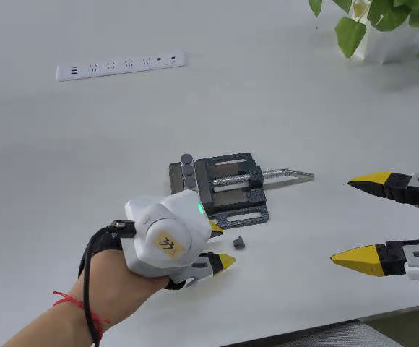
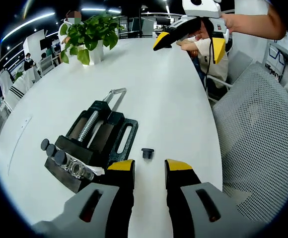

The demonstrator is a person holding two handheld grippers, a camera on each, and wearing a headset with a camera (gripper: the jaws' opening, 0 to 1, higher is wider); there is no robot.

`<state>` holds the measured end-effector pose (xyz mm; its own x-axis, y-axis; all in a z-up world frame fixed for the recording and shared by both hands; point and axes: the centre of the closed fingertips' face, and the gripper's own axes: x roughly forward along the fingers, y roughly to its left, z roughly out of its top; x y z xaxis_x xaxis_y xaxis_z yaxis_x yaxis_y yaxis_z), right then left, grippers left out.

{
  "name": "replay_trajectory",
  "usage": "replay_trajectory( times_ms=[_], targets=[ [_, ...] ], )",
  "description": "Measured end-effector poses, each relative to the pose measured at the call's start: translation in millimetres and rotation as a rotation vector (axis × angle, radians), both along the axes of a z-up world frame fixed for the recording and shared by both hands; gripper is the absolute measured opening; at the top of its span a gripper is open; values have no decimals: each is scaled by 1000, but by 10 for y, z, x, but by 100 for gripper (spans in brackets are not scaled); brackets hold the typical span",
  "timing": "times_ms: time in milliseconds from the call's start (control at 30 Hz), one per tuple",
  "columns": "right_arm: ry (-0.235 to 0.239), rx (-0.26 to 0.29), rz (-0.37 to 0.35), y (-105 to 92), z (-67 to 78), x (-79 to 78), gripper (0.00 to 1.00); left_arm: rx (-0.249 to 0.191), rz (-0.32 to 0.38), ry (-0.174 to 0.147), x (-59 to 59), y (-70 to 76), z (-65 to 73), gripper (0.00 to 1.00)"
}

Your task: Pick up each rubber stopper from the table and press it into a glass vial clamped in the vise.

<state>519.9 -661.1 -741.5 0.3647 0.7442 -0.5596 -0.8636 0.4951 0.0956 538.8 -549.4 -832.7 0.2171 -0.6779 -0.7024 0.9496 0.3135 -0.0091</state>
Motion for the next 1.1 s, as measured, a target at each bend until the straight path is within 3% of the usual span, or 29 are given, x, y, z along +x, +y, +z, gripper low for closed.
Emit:
replay_trajectory(
  times_ms=[433, 633, 1100],
  targets=[
    [-14, 13, 13, -110, -75, -45, 73, 24, 5, 18, 35, -82, -99, 15],
    [-2, 8, 17, -200, -199, -49, 74, 29, 7, 29, 46, -110, -129, 13],
    [1, 14, 1, -228, -211, -33, 71, 38, 15, 36, 73, -105, -183, 9]
  ],
)
